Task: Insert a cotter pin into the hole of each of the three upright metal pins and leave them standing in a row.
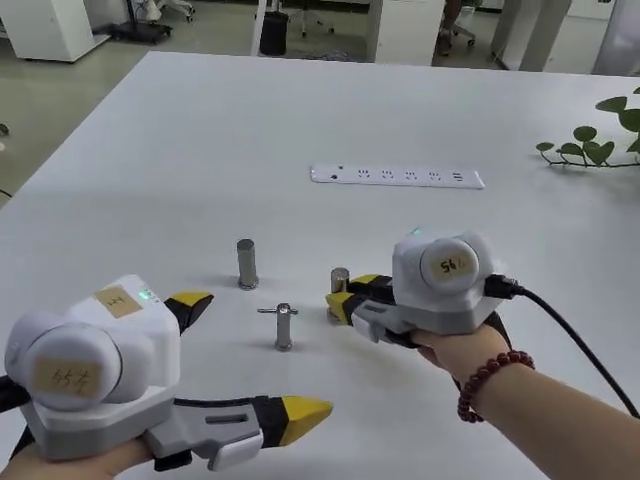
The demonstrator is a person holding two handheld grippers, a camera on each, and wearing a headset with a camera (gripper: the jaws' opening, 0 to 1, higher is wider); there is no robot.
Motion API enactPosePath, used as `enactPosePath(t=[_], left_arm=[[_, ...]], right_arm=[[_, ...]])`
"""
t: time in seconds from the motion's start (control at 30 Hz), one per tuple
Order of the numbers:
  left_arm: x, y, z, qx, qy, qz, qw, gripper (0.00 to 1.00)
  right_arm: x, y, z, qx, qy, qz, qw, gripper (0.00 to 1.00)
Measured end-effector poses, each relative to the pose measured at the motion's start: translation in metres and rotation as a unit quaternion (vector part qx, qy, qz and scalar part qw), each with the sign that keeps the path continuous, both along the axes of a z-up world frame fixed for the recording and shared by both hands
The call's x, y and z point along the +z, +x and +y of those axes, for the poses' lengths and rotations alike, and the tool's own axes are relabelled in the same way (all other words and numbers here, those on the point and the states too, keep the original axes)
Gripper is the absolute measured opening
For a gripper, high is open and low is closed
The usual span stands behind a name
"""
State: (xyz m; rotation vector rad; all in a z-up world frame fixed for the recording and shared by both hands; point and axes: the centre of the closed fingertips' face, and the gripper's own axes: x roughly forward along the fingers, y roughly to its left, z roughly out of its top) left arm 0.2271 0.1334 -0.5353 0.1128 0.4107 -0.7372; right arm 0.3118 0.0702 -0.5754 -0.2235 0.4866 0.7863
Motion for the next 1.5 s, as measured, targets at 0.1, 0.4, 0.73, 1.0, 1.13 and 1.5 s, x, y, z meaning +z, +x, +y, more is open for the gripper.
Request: enactPosePath(t=[0.1,0.4,0.73,1.0,1.13,1.5], left_arm=[[0.002,-0.002,0.0,0.0,-0.002,-0.002,1.0,0.97],[0.004,-0.008,-0.001,-0.001,0.002,-0.002,1.0,0.97],[0.003,-0.011,-0.002,-0.002,0.0,0.0,1.0,0.96],[0.001,-0.012,-0.002,-0.004,0.002,0.001,1.0,0.96],[0.0,-0.012,-0.002,-0.004,0.003,0.002,1.0,0.96],[-0.001,-0.013,-0.002,-0.003,0.003,0.002,1.0,0.96]], right_arm=[[-0.001,-0.01,-0.004,-0.004,0.0,0.002,1.0,0.08],[-0.002,-0.032,-0.011,-0.016,0.003,0.006,0.9999,0.08],[-0.003,-0.05,-0.013,-0.027,0.009,0.009,0.9995,0.08],[-0.004,-0.059,-0.013,-0.031,0.012,0.012,0.9994,0.08],[-0.004,-0.061,-0.013,-0.036,0.012,0.012,0.9992,0.08],[-0.004,-0.06,-0.013,-0.046,0.012,0.015,0.9987,0.08]])
